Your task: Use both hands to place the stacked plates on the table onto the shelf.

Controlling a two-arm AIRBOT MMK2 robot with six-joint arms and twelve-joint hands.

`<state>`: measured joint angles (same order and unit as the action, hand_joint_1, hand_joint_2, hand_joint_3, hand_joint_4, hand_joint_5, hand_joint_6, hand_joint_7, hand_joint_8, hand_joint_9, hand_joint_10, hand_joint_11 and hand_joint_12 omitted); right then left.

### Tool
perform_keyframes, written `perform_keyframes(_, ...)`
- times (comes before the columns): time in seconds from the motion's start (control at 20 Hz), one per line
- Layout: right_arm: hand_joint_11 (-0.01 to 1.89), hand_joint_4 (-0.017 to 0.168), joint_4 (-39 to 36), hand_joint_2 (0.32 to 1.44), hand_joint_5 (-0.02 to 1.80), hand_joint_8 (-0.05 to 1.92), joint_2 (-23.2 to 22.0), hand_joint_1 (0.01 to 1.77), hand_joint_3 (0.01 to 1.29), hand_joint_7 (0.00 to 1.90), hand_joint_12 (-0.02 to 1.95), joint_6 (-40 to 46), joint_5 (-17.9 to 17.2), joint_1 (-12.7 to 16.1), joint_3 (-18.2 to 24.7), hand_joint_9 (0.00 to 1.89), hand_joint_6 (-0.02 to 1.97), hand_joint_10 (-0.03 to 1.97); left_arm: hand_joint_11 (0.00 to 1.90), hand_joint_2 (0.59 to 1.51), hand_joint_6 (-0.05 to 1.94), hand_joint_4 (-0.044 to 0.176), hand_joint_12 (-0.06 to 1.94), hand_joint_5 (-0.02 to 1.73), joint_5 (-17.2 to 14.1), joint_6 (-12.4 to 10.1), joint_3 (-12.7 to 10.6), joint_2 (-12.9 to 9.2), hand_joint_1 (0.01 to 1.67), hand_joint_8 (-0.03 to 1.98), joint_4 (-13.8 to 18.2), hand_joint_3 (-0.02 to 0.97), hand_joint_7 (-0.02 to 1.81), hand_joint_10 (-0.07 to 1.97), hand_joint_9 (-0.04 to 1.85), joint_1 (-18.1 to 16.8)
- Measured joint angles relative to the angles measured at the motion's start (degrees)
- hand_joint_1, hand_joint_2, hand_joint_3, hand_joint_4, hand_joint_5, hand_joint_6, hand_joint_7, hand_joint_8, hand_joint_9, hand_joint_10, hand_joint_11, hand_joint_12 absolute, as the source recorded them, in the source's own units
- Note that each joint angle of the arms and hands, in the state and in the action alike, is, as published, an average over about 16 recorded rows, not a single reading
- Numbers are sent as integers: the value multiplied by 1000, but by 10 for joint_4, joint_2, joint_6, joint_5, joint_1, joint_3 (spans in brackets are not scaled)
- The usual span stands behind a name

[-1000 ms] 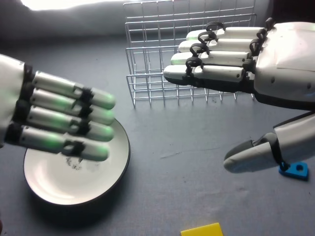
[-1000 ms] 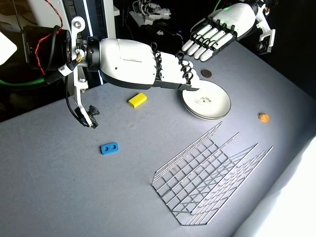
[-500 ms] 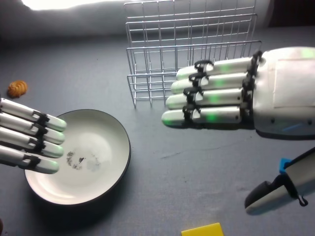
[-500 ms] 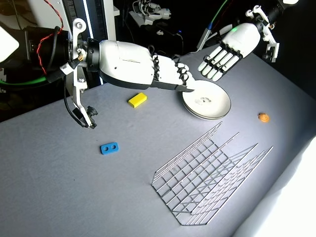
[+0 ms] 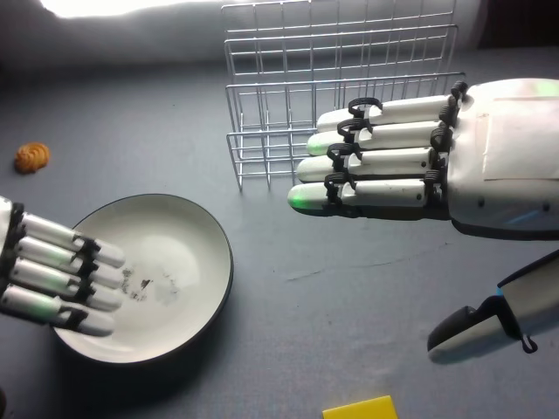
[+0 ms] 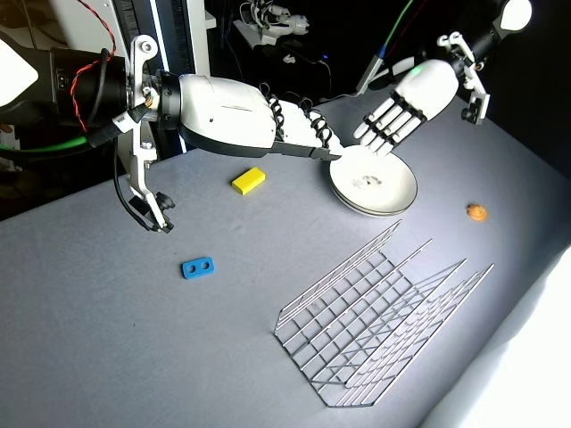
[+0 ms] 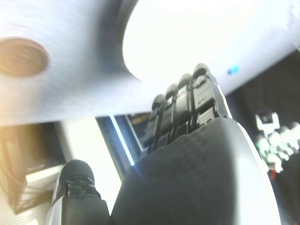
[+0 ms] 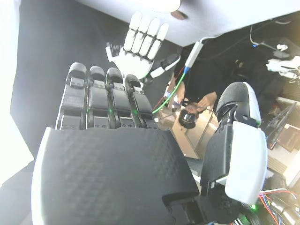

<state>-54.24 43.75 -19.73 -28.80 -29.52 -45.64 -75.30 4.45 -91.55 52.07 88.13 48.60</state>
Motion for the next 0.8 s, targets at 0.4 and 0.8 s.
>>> perform_keyframes(0.4, 20, 1, -7, 1040, 21, 16, 5, 223, 19, 15, 11, -1, 15, 0, -1, 17, 13, -1, 15, 1052, 1, 2, -21, 21, 28, 7, -34, 33, 21, 11, -16, 26, 13, 5, 16, 30)
perform_keyframes(0.8, 19, 1, -16, 1074, 20, 16, 22, 193, 18, 13, 10, -17, 46, 0, -1, 17, 14, -1, 15, 1056, 1, 2, -19, 21, 32, 11, -74, 53, 20, 11, -21, 26, 15, 5, 20, 51)
